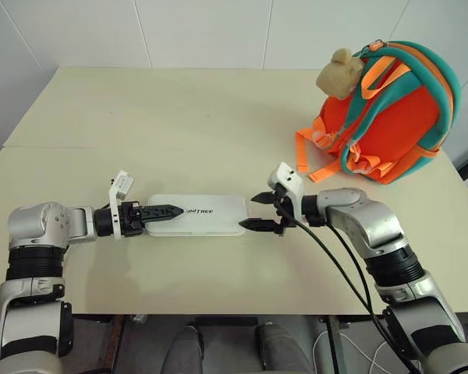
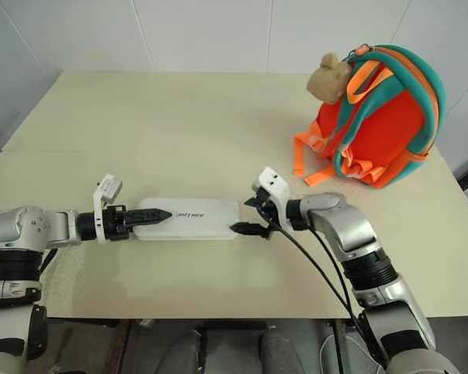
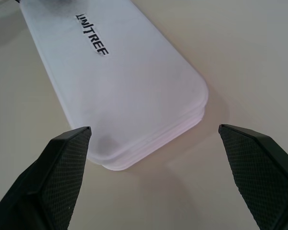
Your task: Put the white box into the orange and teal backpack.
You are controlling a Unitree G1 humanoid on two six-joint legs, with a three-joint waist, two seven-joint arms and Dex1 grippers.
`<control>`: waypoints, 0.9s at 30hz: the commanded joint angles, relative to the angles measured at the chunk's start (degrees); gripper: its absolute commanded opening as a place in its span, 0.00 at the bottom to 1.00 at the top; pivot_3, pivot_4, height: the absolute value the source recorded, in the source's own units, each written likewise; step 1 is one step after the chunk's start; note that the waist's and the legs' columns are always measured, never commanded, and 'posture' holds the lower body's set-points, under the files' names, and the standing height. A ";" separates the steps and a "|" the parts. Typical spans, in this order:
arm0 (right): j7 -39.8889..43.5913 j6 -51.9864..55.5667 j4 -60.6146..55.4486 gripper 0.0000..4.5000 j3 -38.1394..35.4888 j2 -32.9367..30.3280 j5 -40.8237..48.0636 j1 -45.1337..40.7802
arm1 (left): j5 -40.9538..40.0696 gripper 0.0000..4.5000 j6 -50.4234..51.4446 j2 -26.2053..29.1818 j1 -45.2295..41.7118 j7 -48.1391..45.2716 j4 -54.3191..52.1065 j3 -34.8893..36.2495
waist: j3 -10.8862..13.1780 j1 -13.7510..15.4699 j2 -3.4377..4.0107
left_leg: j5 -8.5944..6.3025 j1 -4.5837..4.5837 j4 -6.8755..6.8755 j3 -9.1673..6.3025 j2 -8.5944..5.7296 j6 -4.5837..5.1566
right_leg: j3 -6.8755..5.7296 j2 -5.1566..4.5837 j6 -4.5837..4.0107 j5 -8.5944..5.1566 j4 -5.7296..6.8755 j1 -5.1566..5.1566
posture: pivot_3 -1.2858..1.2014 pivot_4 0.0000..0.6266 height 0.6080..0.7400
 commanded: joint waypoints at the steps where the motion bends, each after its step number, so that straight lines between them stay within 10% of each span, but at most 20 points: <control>1: -0.15 -1.30 -1.31 1.00 0.22 1.78 0.24 -0.30 | 0.10 0.99 2.93 -2.75 0.46 2.09 1.76 -1.82 | 0.00 0.24 0.00 | 0.00 0.00 0.02 -0.03 0.00 0.00 | -0.03 0.00 0.00 0.00 0.00 0.01 | 0.52 0.24 1.00; 7: -0.83 -1.78 -1.36 1.00 0.31 3.74 -0.01 -0.41 | 0.39 0.99 3.38 -4.14 0.31 2.02 2.28 -2.93 | -0.01 0.26 0.01 | 0.00 0.03 0.16 -0.11 -0.08 0.00 | -0.08 -0.06 0.01 0.01 -0.04 0.19 | 0.52 0.24 1.00; 20: -0.65 -4.27 -3.91 1.00 -3.33 2.45 0.65 1.87 | -2.64 0.31 6.87 -3.78 1.85 0.64 -1.20 -3.18 | -0.02 0.31 -0.03 | 0.00 0.01 0.06 -0.25 -0.07 -0.01 | -0.22 -0.06 0.01 0.01 -0.14 0.25 | 0.52 0.24 1.00; 27: -3.65 -0.25 -11.30 1.00 -11.18 -2.65 3.81 6.04 | -5.43 0.29 7.58 -4.59 2.92 2.42 -5.92 2.21 | -0.02 0.28 -0.04 | 0.01 -0.03 0.00 -0.29 -0.07 -0.02 | -0.23 -0.07 0.01 0.00 -0.19 0.23 | 0.52 0.24 1.00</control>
